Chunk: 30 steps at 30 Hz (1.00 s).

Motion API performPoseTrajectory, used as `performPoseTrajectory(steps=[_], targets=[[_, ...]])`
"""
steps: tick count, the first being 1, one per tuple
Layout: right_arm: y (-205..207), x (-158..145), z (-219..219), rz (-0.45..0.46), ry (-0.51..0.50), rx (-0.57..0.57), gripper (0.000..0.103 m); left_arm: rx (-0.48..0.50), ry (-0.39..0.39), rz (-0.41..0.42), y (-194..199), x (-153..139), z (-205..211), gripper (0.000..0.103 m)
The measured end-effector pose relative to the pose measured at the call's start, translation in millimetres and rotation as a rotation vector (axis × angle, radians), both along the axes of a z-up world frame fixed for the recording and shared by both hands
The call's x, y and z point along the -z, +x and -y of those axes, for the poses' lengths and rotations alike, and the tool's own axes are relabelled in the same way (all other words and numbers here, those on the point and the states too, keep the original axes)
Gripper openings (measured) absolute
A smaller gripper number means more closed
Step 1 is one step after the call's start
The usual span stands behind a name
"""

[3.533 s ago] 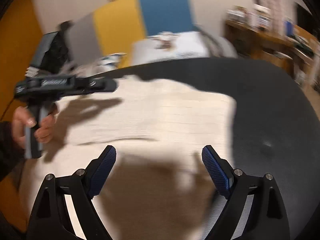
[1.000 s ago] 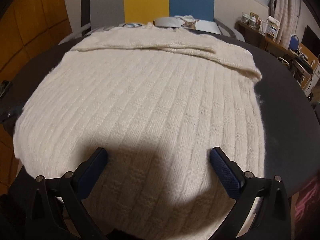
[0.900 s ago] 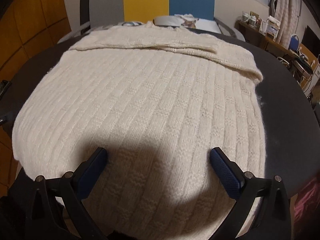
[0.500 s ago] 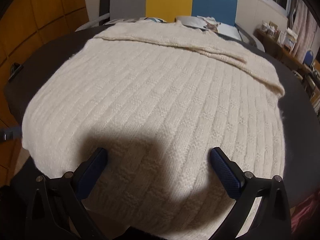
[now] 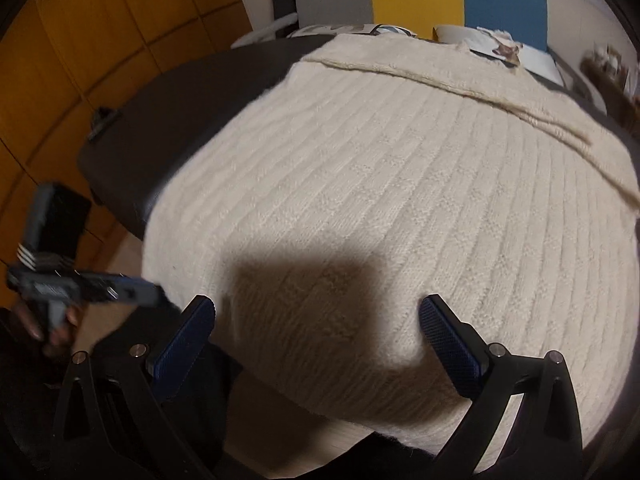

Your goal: Fold clothes

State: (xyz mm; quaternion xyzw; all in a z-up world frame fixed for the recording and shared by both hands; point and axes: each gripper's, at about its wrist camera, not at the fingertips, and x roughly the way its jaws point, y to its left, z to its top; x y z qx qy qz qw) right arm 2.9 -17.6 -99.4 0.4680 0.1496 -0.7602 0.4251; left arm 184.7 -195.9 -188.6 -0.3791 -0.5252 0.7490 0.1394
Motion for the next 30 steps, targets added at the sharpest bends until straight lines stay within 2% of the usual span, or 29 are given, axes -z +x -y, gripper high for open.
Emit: performPoseTrajectory(steps=[1, 4, 6, 7, 9, 12, 15, 18, 19, 22, 24, 25, 26, 30], targets=[[-0.4, -0.5, 1.2, -0.002, 0.004, -0.001, 0.103, -0.019, 0.043, -0.008, 1.9, 2.8, 2.3, 0.030], [-3.8, 0.1, -0.6, 0.000, 0.005, 0.000, 0.103, -0.065, 0.101, 0.009, 4.1, 12.9, 4.4, 0.030], [-3.6, -0.3, -1.0, -0.007, 0.002, 0.003, 0.103, -0.105, 0.130, 0.025, 4.3, 19.0, 4.6, 0.026], [-3.5, -1.4, -0.3, -0.016, 0.001, 0.005, 0.103, -0.121, 0.132, 0.032, 6.0, 19.6, 4.2, 0.021], [-0.3, -6.8, 1.2, -0.047, -0.007, 0.004, 0.103, -0.155, 0.132, 0.046, 10.3, 20.0, 3.3, 0.001], [3.7, -18.3, 9.7, -0.109, -0.020, -0.029, 0.103, -0.205, 0.109, 0.028, 20.3, 11.7, 4.5, 0.002], [3.9, -18.3, 22.4, -0.178, 0.008, -0.059, 0.103, -0.193, 0.036, -0.032, 24.8, -8.9, 3.5, 0.002], [-4.9, 10.8, 36.6, -0.162, 0.140, -0.037, 0.103, -0.117, -0.100, -0.058, 24.9, -25.3, -6.8, 0.002], [-6.0, 14.3, 36.0, -0.161, 0.134, -0.029, 0.103, -0.092, -0.126, -0.063, 25.2, -28.2, -11.6, 0.002], [-5.4, 15.7, 32.3, -0.177, 0.085, -0.024, 0.103, -0.077, -0.158, -0.019, 28.2, -23.9, -13.3, 0.002], [-6.0, 18.1, 32.3, -0.180, 0.075, -0.025, 0.103, -0.102, -0.157, 0.066, 36.1, -9.8, -7.8, 0.003], [-6.0, 18.9, 31.9, -0.182, 0.069, -0.025, 0.103, -0.105, -0.150, 0.107, 37.3, -2.2, -6.1, 0.007], [-5.4, 19.9, 31.2, -0.185, 0.063, -0.025, 0.103, -0.117, -0.162, 0.146, 39.7, 2.7, -5.2, 0.014], [-4.8, 22.8, 28.7, -0.194, 0.040, -0.023, 0.103, -0.133, -0.190, 0.125, 38.9, -3.0, -5.0, 0.021]])
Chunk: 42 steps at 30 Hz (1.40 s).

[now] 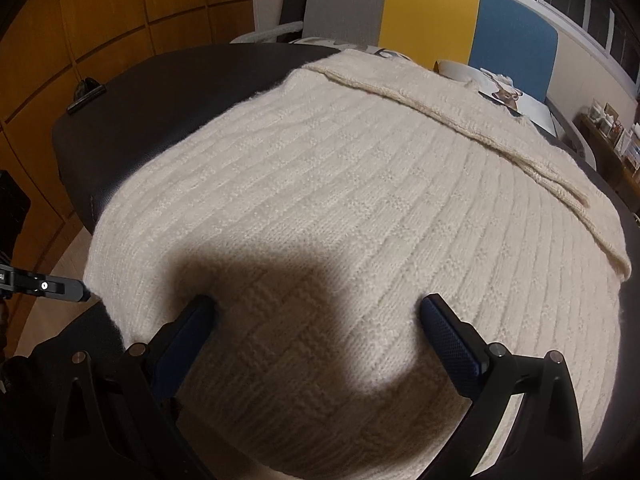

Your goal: Fold clothes

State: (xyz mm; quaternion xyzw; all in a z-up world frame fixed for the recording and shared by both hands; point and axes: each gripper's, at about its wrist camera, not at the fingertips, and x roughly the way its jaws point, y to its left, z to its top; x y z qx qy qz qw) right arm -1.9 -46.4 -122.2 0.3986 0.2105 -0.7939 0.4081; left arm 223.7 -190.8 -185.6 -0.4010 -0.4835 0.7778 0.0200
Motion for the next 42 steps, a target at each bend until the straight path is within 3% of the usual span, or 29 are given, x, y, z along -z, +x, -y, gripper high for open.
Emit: performPoseTrajectory(steps=[7, 13, 17, 21, 25, 28, 31, 40, 41, 42], targets=[[-8.3, -1.6, -6.9, 0.037, -0.038, -0.022, 0.103, 0.056, 0.001, -0.092, -32.3, -15.6, 1.0, 0.028], [-22.9, -16.1, -37.2, 0.172, -0.173, 0.008, 0.103, 0.142, -0.054, -0.089, -49.4, -19.3, 0.4, 0.031], [-38.7, -30.8, -95.5, 0.219, -0.255, 0.101, 0.103, 0.185, -0.084, -0.165, -58.7, -34.9, -3.9, 0.031], [-57.3, -32.8, -178.9, 0.293, -0.342, 0.267, 0.103, 0.222, -0.055, -0.139, -75.0, -26.8, 0.7, 0.030], [-63.8, -23.5, -258.6, 0.391, -0.416, 0.423, 0.103, 0.257, -0.065, -0.171, -78.8, -30.5, 1.8, 0.031], [-63.3, -15.5, -294.6, 0.442, -0.494, 0.485, 0.103, 0.272, -0.069, -0.187, -95.5, -37.4, -4.2, 0.031], [-65.1, -5.6, -302.6, 0.494, -0.525, 0.490, 0.103, 0.291, -0.105, -0.184, -97.8, -40.7, -6.7, 0.031], [-68.0, 32.3, -288.8, 0.614, -0.513, 0.446, 0.101, 0.257, -0.060, -0.178, -81.8, -35.3, 1.8, 0.032], [-67.2, 37.0, -286.0, 0.633, -0.509, 0.442, 0.098, 0.255, -0.055, -0.177, -81.0, -34.5, 2.8, 0.032], [-66.5, 41.7, -283.1, 0.652, -0.504, 0.439, 0.081, 0.254, -0.049, -0.176, -80.1, -33.7, 3.9, 0.032]])
